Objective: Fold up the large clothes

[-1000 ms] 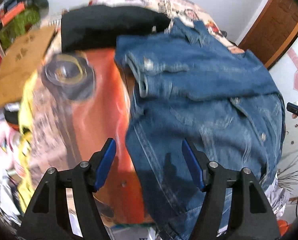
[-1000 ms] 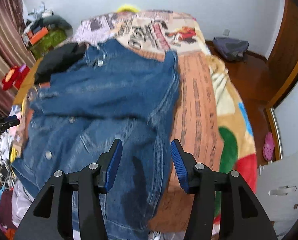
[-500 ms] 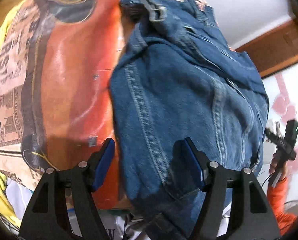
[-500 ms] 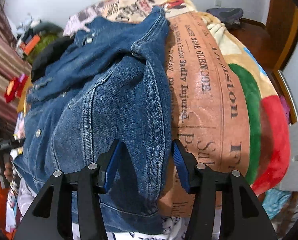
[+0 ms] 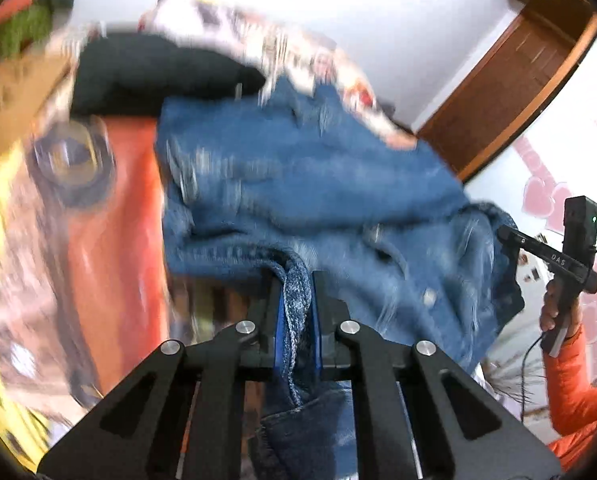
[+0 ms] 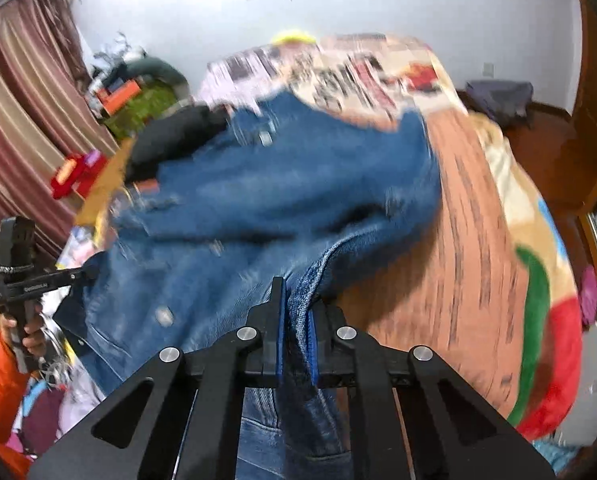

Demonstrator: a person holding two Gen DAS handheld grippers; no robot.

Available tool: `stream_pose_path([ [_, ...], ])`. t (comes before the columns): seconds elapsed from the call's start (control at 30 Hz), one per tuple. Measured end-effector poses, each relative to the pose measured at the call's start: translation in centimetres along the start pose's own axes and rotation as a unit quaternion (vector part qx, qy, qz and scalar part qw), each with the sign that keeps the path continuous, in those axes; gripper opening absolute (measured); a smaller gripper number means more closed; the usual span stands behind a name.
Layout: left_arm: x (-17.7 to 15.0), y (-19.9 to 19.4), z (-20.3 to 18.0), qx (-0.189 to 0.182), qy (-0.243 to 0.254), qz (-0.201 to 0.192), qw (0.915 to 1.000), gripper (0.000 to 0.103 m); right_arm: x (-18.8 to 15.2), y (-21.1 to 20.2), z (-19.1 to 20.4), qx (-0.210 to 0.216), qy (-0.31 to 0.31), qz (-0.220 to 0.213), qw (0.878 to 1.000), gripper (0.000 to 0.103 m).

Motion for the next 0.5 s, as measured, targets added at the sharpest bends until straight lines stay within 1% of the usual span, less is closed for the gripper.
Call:
stream_pose_path([
  [0.07,1.9,-1.3,-0.4,0.009,0.017,-0.03,0.9994,0.01,2.0,-0.3,-0.1,-0.001,-0.004,-0.026,1.0,0.007],
  [0.13,4.1,-1.8,-0.4,0.022,0.023,-0.057,0.9979,0.01,3.8,-0.2,-0.3,-0.004,-0.003,-0.047,0.999,0.007],
  [0.17,5.1,-1.6,-0.1,0.037,0.025,-0.07,0.9965,0.01,4.6,0.1,-0.7,-0.014,-0.007,-0.058,0.998,0.007],
  [0.23,6.2,-1.3,1.7,0.065,0.022,-0.081,0.9943,0.01,5.7,1.2,-1.5,-0.036,-0.011,-0.069,0.997,0.007],
  [0.33,6.6,0.7,4.2,0.097,-0.006,-0.08,0.9921,0.01,6.3,3.6,-3.9,-0.065,0.017,-0.064,0.996,0.007],
  [0.37,6.3,2.0,5.0,0.117,-0.008,-0.076,0.9901,0.01,6.2,4.5,-4.8,-0.077,0.026,-0.059,0.995,0.007],
  [0.4,6.1,2.8,5.5,0.128,-0.009,-0.072,0.9892,0.01,6.0,5.5,-5.8,-0.091,0.033,-0.053,0.994,0.007],
  [0.47,4.6,5.4,6.6,0.165,0.001,-0.051,0.985,0.01,4.9,7.2,-7.7,-0.105,0.051,-0.029,0.993,0.007],
  [0.5,4.3,6.3,6.8,0.175,0.005,-0.044,0.9835,0.01,4.1,8.5,-8.6,-0.109,0.062,-0.01,0.992,0.007],
])
Point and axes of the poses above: each gripper's, at about its wrist camera, not at the fingertips, and y roughly the way its jaws point, z to its left, x to its top, the point moved 4 cm from there along y, roughly the way its jaws point, and after that the axes turned 12 degrees about -z, right-handed, at the moved point
